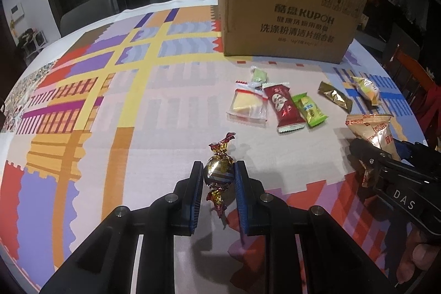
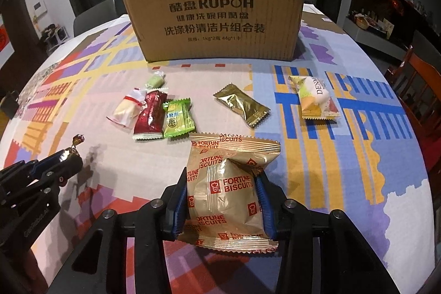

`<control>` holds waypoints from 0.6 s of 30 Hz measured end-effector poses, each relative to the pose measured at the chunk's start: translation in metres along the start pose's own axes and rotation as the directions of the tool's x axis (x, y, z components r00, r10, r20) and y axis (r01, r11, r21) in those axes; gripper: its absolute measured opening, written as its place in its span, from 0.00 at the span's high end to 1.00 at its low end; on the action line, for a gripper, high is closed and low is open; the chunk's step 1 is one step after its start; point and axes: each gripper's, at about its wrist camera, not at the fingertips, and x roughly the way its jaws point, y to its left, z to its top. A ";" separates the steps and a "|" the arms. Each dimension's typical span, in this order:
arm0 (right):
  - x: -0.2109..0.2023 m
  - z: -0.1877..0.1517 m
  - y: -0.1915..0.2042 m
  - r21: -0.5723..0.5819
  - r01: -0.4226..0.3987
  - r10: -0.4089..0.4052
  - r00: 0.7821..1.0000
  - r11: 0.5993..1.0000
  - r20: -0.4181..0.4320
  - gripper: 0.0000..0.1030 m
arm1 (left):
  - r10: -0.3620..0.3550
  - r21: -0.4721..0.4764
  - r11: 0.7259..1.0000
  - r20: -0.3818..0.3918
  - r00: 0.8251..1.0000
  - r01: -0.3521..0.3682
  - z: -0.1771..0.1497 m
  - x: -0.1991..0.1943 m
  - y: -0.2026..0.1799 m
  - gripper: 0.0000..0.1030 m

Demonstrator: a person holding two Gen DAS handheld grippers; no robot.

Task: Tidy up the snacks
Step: 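Grasp the wrapped chocolate with the left gripper while the right gripper grasps the Fortune Biscuits packet, then carry the chocolate and biscuit packet over the cardboard box with both grippers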

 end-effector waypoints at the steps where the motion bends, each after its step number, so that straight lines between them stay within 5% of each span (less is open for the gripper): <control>1: -0.002 0.001 0.000 0.000 -0.002 0.002 1.000 1.000 0.004 0.57 | 0.001 0.000 1.000 0.002 1.000 -0.001 0.001 -0.002 -0.001 0.77; 18: -0.021 0.018 -0.013 0.010 -0.005 0.005 0.999 1.000 0.034 0.57 | -0.009 -0.006 1.000 0.029 1.000 0.009 0.027 -0.019 -0.016 0.77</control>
